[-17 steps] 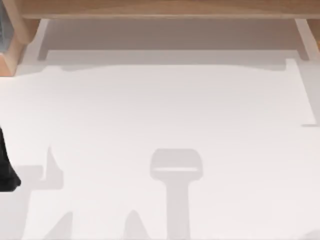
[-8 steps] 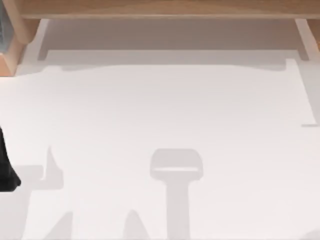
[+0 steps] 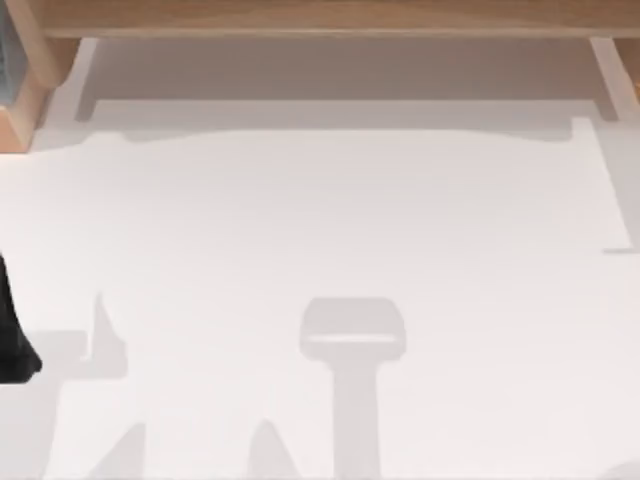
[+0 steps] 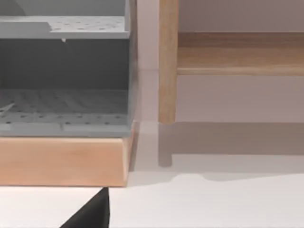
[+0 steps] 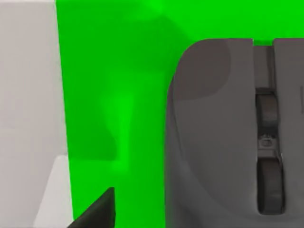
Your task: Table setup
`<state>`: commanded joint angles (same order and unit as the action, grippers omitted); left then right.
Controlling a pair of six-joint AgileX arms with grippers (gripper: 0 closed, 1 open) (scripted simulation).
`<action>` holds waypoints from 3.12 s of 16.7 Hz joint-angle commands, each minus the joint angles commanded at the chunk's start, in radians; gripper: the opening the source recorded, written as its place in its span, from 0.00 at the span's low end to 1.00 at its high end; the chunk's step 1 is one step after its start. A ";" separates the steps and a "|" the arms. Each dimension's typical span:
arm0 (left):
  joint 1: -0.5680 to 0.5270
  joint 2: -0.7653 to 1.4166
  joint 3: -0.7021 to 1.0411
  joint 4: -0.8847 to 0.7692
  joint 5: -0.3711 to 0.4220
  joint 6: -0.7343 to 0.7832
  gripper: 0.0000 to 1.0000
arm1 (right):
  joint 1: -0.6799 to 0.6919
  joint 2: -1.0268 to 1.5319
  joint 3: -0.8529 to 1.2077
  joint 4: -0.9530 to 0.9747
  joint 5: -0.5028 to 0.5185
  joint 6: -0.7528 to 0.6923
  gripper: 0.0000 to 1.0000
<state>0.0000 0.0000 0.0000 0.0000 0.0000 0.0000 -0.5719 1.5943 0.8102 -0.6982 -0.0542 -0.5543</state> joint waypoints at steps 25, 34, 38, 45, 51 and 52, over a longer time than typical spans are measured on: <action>0.000 0.000 0.000 0.000 0.000 0.000 1.00 | -0.227 0.221 -0.259 1.555 -0.410 -0.656 1.00; 0.000 0.000 0.000 0.000 0.000 0.000 1.00 | -0.199 0.400 -0.363 2.193 -0.617 -0.941 1.00; 0.000 0.000 0.000 0.000 0.000 0.000 1.00 | -0.177 0.439 -0.375 2.305 -0.658 -0.994 1.00; 0.000 0.000 0.000 0.000 0.000 0.000 1.00 | -0.177 0.440 -0.370 2.307 -0.657 -0.996 1.00; 0.000 0.000 0.000 0.000 0.000 0.000 1.00 | -0.117 0.466 -0.297 2.257 -0.601 -0.998 1.00; 0.000 0.000 0.000 0.000 0.000 0.000 1.00 | -0.117 0.466 -0.297 2.257 -0.601 -0.998 1.00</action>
<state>0.0000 0.0000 0.0000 0.0000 0.0000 0.0000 -0.6888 2.0607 0.5130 1.5589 -0.6554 -1.5528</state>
